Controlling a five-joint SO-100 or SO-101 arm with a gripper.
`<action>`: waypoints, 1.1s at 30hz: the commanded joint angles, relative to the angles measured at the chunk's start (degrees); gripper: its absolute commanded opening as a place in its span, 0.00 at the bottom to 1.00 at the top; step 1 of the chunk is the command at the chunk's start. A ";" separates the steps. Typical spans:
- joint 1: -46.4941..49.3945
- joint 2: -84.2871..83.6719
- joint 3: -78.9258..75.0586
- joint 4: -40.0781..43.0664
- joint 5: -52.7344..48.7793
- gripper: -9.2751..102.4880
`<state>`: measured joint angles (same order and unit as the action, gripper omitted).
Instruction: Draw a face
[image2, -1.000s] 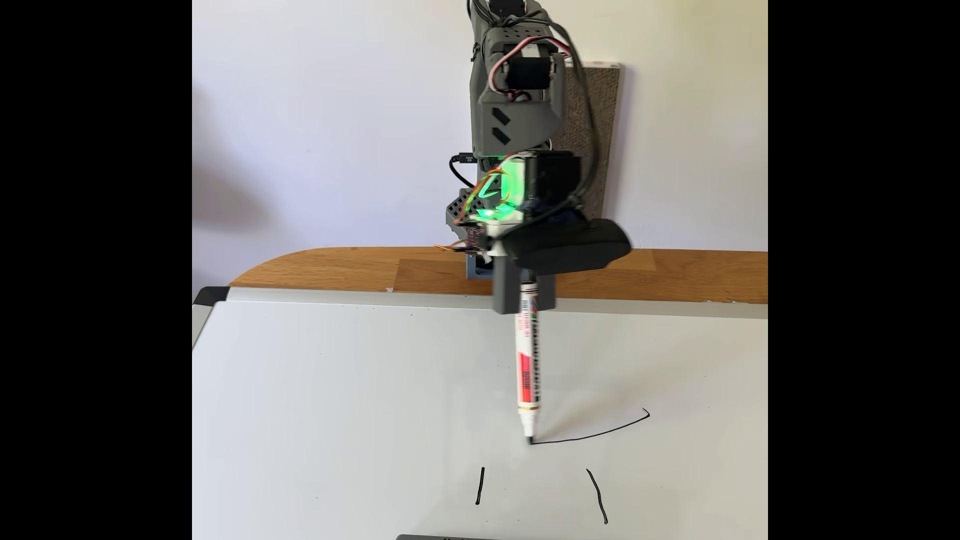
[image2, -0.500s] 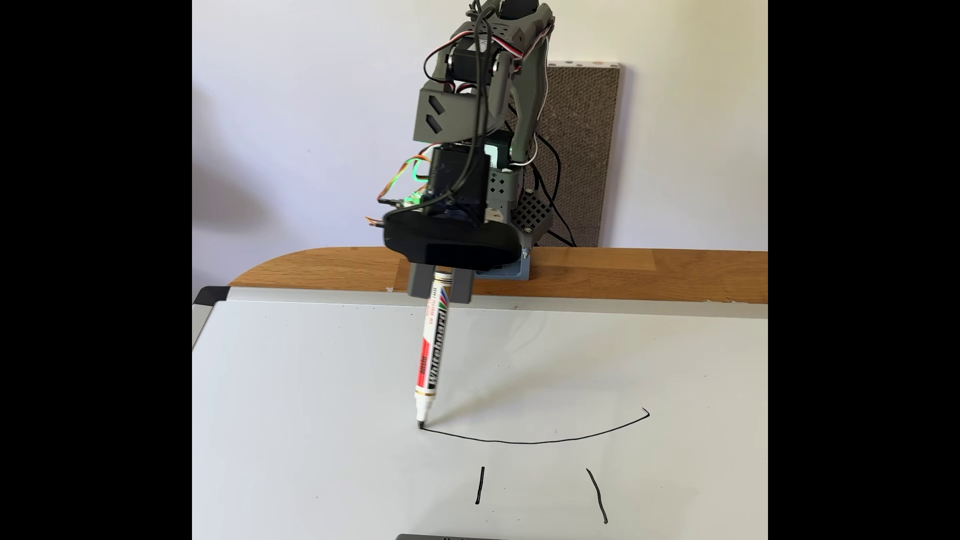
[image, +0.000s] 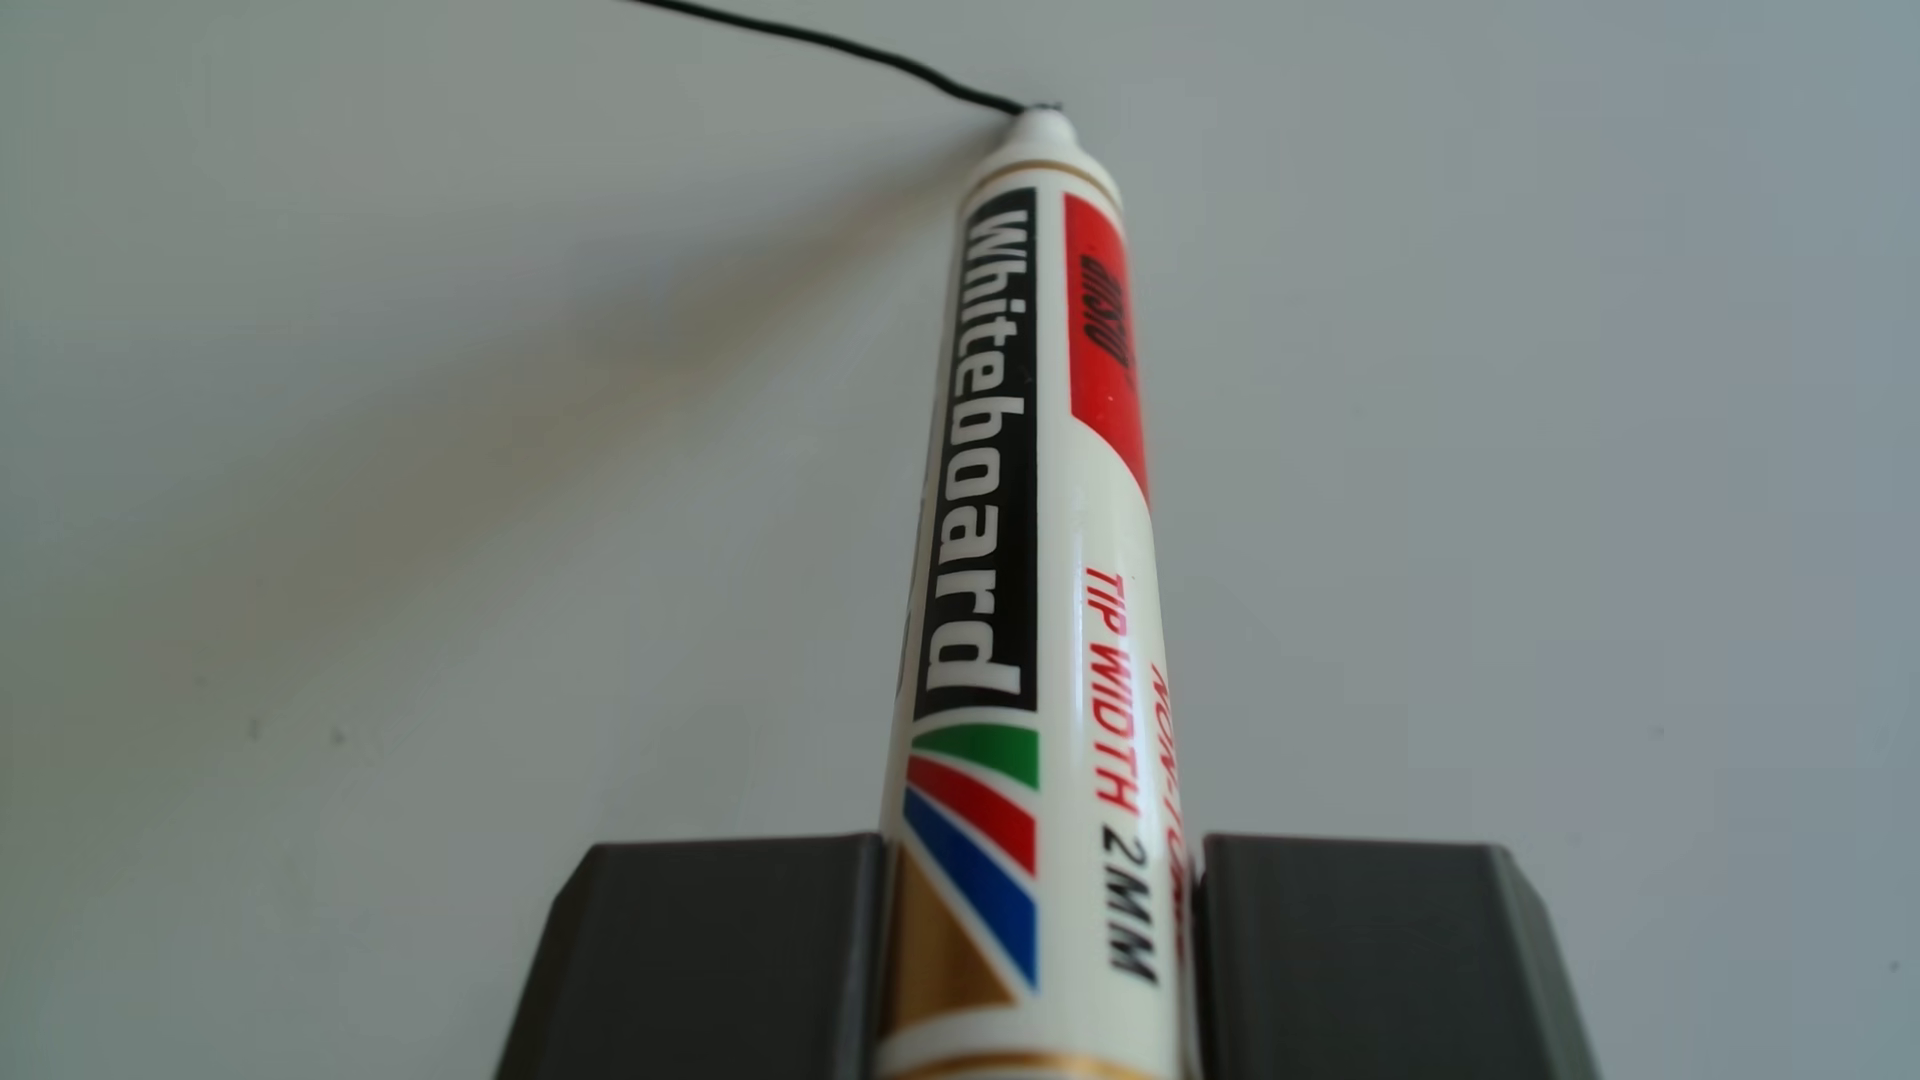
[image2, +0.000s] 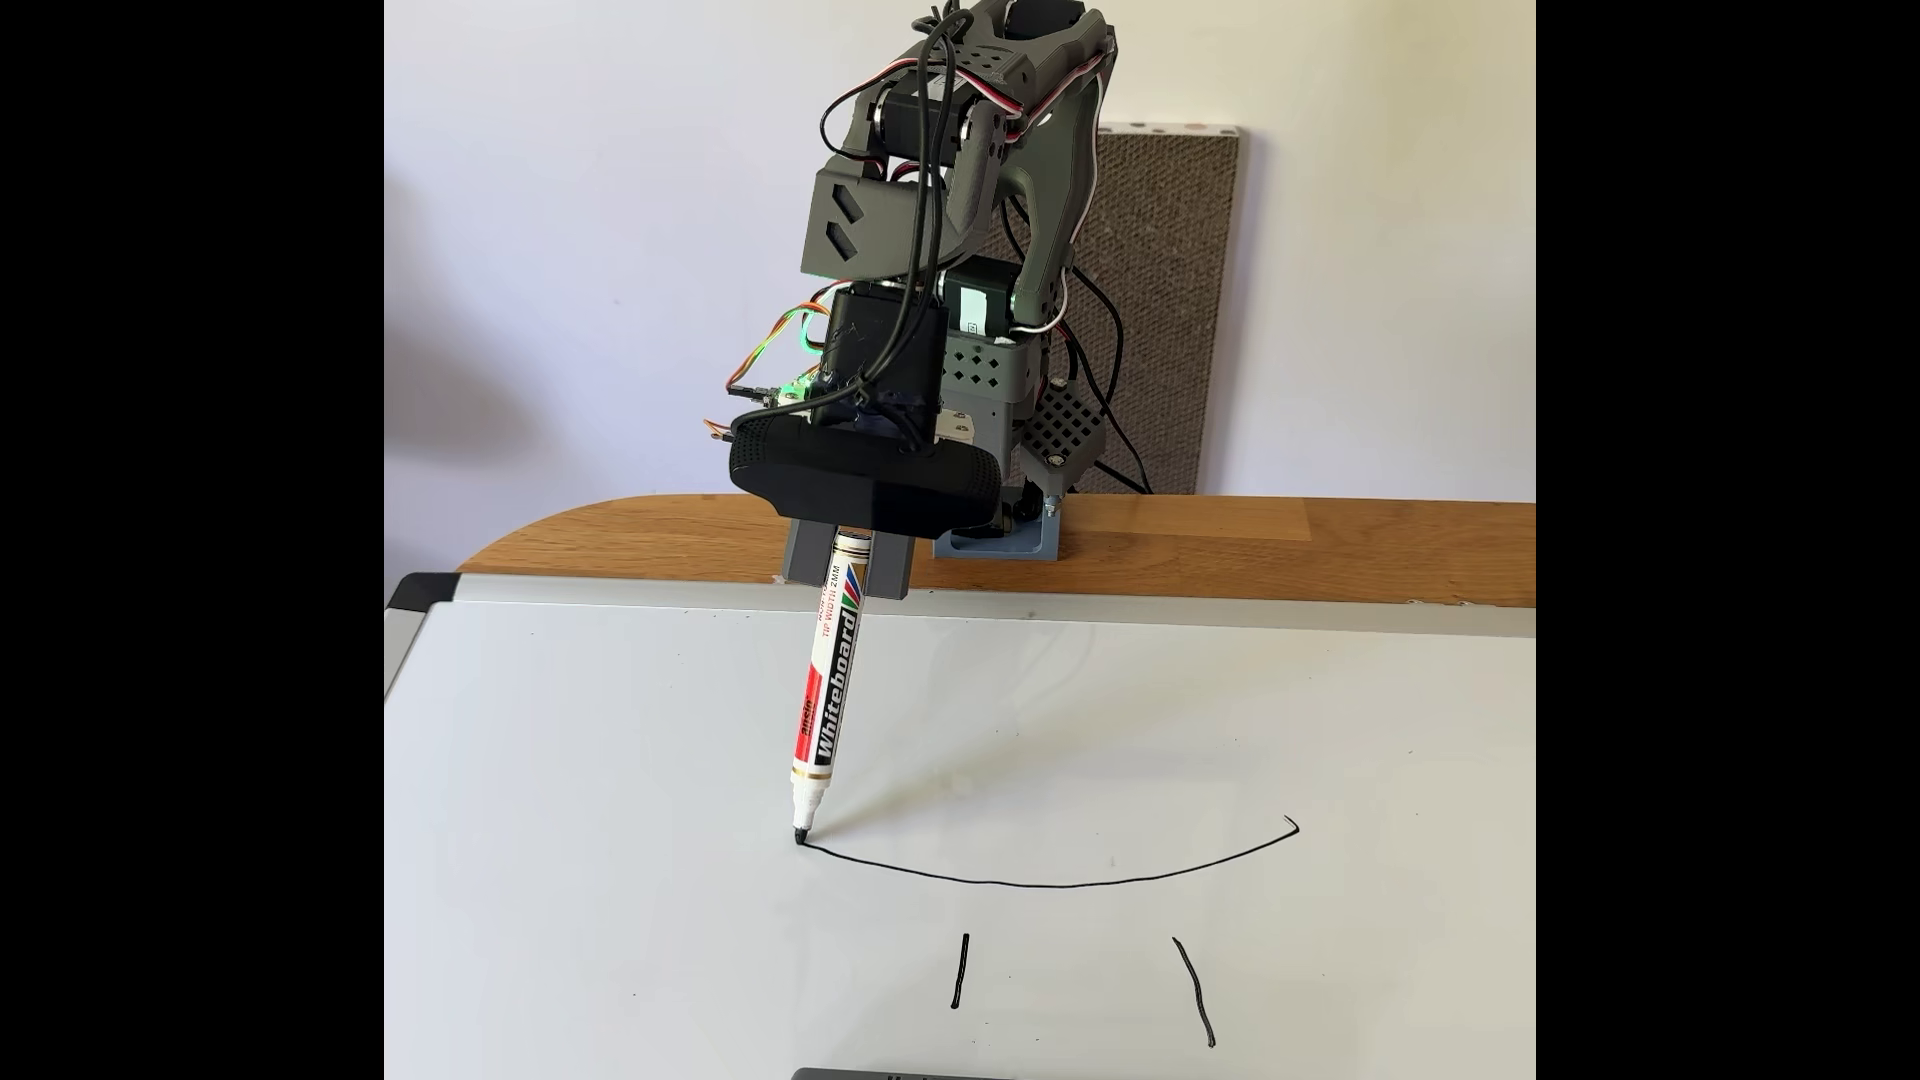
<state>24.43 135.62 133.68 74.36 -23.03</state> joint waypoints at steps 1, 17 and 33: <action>-0.18 1.58 -6.42 -0.53 0.53 0.08; -22.15 9.93 -18.72 2.90 5.10 0.08; -30.41 26.46 -18.54 3.87 7.91 0.08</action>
<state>-3.96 155.48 118.74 77.78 -15.73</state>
